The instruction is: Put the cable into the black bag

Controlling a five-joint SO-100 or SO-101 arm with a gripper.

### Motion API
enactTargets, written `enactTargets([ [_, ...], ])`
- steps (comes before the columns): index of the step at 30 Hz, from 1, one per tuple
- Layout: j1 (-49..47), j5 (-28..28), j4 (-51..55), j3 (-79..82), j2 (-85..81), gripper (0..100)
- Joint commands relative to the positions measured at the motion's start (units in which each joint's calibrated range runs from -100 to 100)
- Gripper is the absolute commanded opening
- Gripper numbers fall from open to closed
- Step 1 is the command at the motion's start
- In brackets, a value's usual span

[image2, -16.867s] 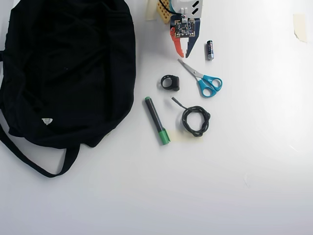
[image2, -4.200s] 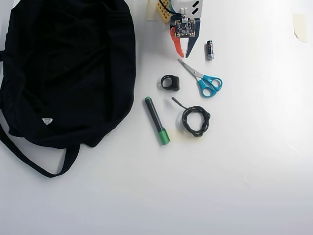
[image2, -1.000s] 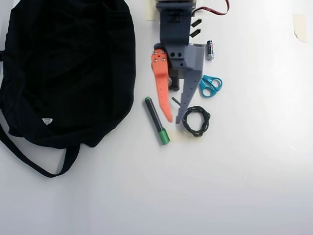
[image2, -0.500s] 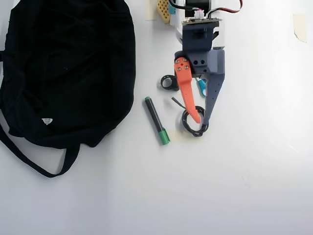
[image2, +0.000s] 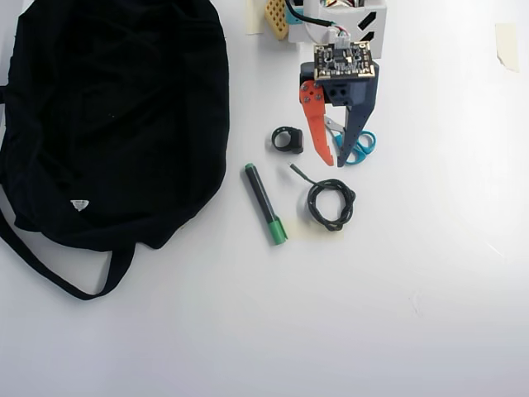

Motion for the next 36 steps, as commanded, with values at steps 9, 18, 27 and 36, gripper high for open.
enactTargets([
  [9, -3.07, 4.54, 18.22, -0.88, -1.28, 2],
  [18, -4.49, 7.32, 23.47, -0.61, -0.62, 2],
  [27, -4.34, 8.21, 22.70, -1.59, 5.11, 3],
  [36, -4.27, 8.47, 20.20, -1.59, 6.27, 8],
])
